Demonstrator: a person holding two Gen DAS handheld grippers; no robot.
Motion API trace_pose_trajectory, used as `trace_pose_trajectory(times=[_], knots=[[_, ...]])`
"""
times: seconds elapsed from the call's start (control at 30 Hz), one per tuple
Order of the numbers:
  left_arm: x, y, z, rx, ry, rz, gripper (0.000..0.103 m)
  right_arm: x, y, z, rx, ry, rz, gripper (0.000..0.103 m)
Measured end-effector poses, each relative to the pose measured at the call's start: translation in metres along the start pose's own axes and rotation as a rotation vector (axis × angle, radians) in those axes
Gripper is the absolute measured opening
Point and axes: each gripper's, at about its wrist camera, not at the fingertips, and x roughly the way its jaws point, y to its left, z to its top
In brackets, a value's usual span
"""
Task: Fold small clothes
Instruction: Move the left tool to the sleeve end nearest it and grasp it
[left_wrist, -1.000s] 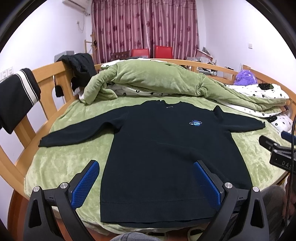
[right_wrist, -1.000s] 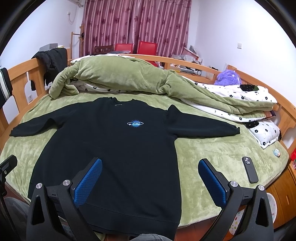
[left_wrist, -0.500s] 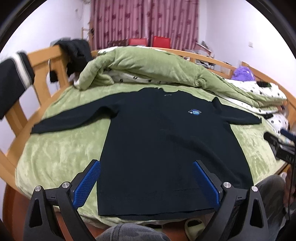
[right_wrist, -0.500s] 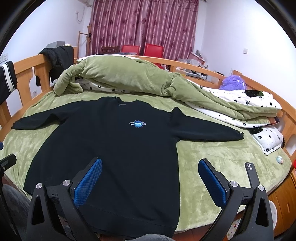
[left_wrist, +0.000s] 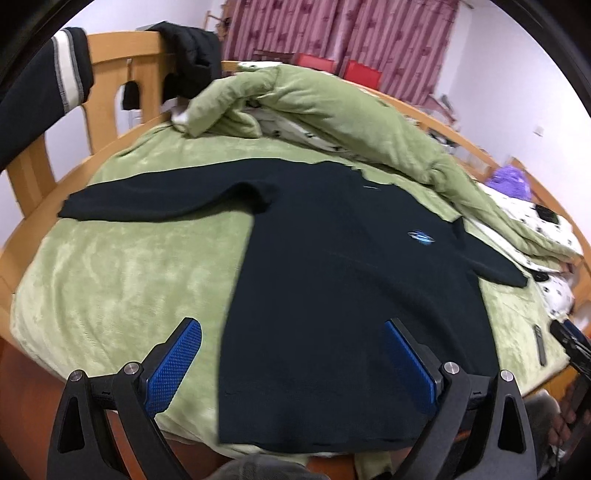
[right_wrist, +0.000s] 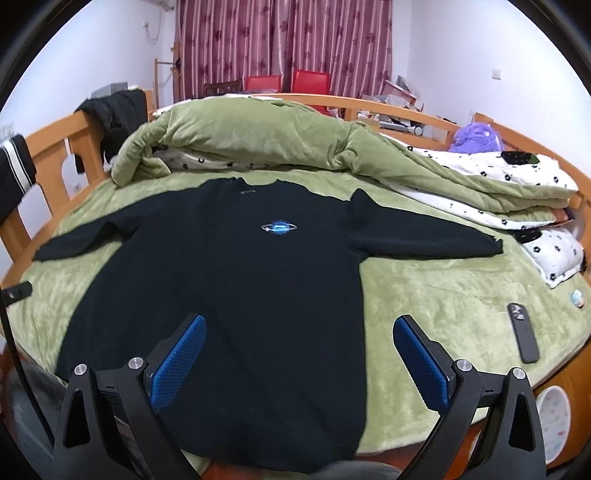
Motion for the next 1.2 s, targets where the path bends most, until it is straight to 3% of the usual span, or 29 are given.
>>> trace_pose_trajectory(times=[0.33, 0.47, 0.57, 0.83, 1.03, 1.2], knots=[[0.033, 0.034, 0.035, -0.032, 0.007, 0.083, 0.100, 0.023, 0.031, 0.033, -0.060, -0.039, 0.090, 0.100], [0.051, 0.053, 0.047, -0.084, 0.010, 0.067, 0.098, 0.042, 0.046, 0.043, -0.110, -0.030, 0.087, 0.100], [0.066, 0.069, 0.053, -0.150, 0.010, 0.030, 0.087, 0.060, 0.051, 0.047, -0.111, -0.011, 0.089, 0.100], [0.113, 0.106, 0.066, -0.273, 0.010, 0.024, 0.086, 0.101, 0.046, 0.063, -0.067, 0.015, 0.120, 0.088], [0.155, 0.131, 0.083, -0.357, 0.028, 0.020, 0.085, 0.133, 0.045, 0.080, -0.057, 0.025, 0.107, 0.084], [0.181, 0.157, 0.093, -0.465, 0.007, -0.010, 0.080, 0.164, 0.049, 0.074, -0.074, 0.047, 0.114, 0.084]])
